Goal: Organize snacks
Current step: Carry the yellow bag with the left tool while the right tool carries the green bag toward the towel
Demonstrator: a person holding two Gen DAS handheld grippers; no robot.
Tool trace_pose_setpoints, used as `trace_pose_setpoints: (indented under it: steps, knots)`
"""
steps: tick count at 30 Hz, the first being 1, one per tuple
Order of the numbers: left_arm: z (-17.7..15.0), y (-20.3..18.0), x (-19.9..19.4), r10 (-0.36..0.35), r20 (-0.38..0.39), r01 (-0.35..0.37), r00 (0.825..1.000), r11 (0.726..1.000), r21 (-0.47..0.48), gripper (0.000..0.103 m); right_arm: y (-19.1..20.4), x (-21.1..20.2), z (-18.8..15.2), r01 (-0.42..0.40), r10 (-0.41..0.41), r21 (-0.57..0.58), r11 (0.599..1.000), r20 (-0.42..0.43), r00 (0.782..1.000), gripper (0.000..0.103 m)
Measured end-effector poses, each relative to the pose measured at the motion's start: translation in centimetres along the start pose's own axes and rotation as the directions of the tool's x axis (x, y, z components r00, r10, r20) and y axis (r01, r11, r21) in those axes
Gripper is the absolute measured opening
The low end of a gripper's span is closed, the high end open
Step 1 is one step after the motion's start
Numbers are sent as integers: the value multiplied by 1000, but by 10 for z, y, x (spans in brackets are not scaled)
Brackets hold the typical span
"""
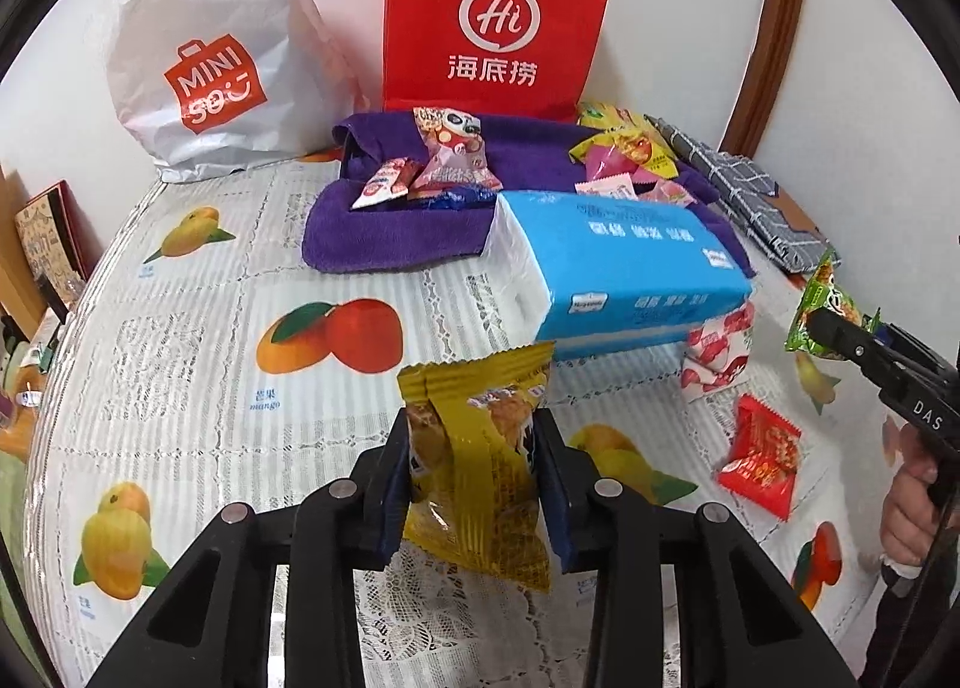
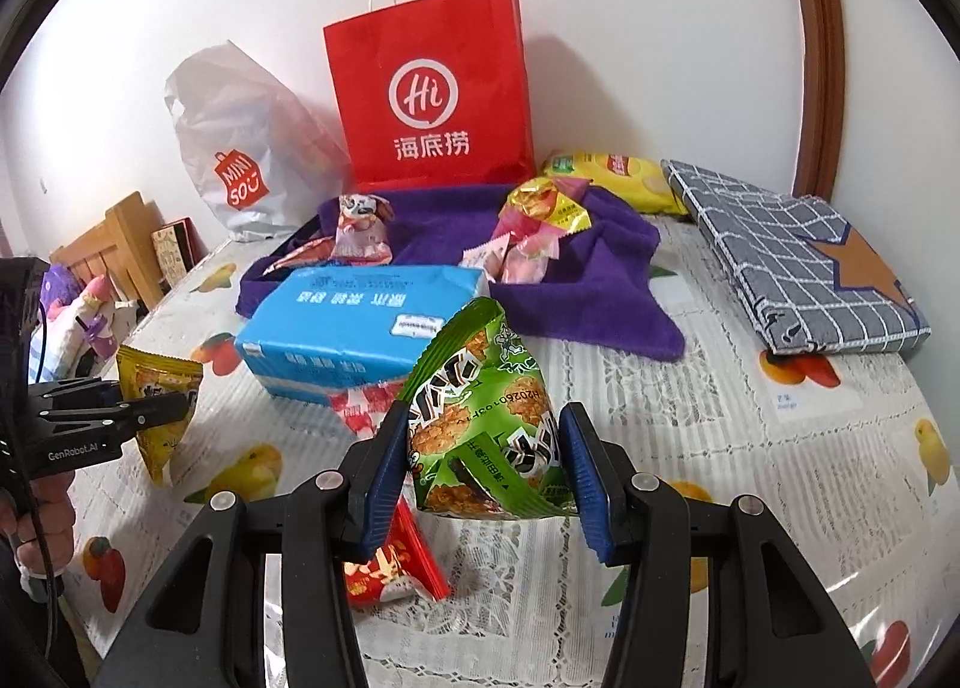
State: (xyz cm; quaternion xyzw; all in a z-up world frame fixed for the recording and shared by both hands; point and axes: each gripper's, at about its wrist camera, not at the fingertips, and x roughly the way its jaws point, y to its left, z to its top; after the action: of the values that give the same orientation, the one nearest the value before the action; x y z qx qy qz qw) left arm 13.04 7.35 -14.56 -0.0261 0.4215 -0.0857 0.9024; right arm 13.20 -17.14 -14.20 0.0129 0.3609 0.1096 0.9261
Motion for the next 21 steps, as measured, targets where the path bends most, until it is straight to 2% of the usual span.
trace_pose_setpoints:
  steps: [8,21]
  knots:
    - [21,-3,-9,-4,30,4,1000,1000,1,35,10,3,21,-9,10,-28,1000,25,1000,50]
    - [82,-7,3,3,60,-2,998,1000,-24,35,15,26,81,-31,34,-58,998,47,998,50]
